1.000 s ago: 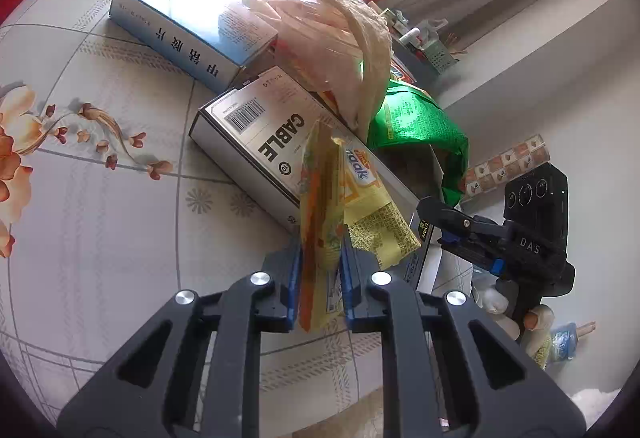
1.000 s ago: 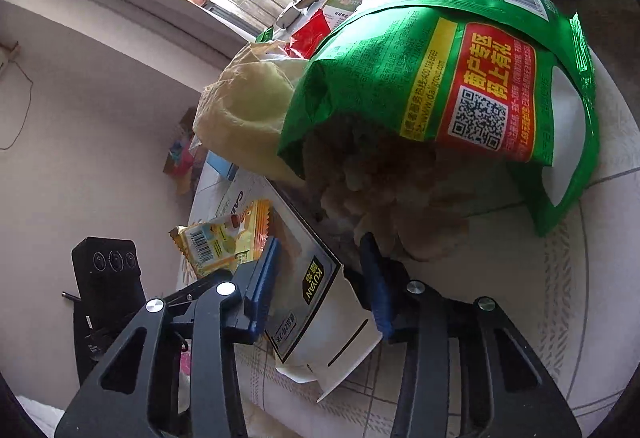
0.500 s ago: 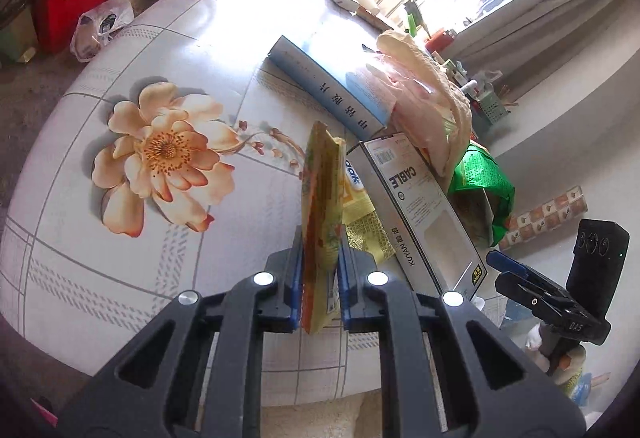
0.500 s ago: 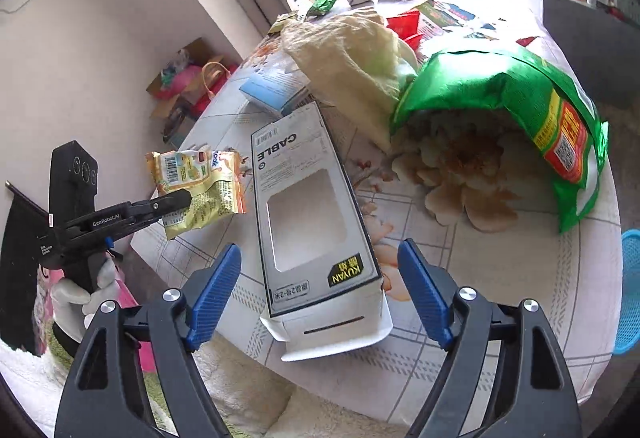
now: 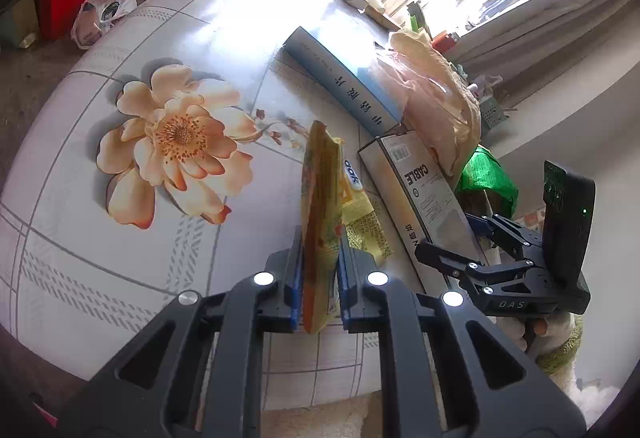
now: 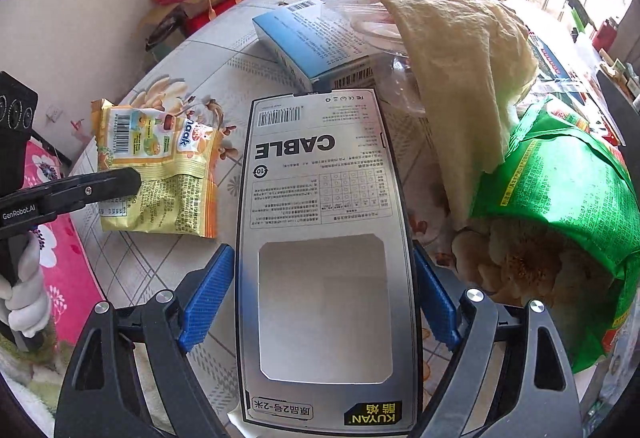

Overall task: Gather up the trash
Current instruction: 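Carry bag and box over the blue wastebasket and open both grippers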

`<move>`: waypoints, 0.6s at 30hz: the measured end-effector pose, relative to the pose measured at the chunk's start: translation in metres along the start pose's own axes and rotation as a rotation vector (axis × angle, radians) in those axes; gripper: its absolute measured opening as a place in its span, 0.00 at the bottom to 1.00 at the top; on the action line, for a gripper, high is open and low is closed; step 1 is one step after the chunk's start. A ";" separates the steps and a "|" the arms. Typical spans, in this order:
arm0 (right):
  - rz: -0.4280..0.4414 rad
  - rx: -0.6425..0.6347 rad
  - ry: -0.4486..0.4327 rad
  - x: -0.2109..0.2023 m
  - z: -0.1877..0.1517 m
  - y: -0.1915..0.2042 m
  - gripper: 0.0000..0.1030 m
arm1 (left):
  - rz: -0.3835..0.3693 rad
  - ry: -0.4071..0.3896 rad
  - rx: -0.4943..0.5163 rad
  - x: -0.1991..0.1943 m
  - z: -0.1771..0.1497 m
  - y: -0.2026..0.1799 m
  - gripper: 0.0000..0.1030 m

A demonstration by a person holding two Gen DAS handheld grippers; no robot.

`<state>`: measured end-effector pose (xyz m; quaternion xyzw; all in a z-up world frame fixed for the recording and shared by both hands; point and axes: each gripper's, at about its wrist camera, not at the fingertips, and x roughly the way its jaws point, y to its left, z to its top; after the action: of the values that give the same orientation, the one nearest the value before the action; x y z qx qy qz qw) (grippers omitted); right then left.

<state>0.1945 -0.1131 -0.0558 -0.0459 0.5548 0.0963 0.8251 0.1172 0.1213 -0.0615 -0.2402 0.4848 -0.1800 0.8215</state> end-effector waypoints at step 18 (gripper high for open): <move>0.092 0.113 -0.077 -0.054 -0.060 -0.001 0.76 | -0.001 -0.047 0.097 -0.036 -0.012 -0.039 0.12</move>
<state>0.1204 -0.1309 -0.0291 0.0300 0.5286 0.1041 0.8420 0.0873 0.1059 -0.0190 -0.2047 0.4557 -0.1981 0.8433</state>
